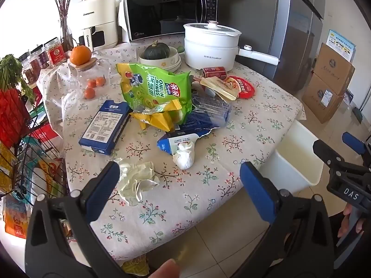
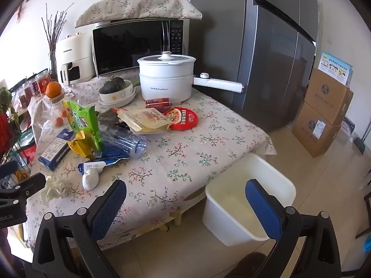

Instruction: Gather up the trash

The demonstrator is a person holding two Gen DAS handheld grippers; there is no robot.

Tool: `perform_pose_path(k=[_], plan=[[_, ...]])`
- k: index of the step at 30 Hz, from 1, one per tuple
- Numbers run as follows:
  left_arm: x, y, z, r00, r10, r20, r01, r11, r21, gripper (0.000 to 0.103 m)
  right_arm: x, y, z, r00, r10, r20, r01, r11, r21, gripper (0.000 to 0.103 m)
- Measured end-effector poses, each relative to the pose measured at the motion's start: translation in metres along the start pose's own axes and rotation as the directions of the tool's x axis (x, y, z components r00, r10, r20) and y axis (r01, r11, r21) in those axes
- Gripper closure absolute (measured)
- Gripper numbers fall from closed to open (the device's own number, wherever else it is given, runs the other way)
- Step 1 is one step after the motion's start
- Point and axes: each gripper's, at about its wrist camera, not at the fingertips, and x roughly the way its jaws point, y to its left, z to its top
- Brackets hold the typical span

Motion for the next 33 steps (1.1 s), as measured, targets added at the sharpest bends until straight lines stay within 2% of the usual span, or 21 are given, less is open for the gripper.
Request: perform_pose_path(k=[33], plan=[[0.0004,0.0026,-0.0001,1.000,-0.013,-0.009,0.013,1.000,-0.016,0.000,0.0044,0.0024,-0.0020,1.000,-0.001,-0.017,0.001,1.000,-0.003,0.000]])
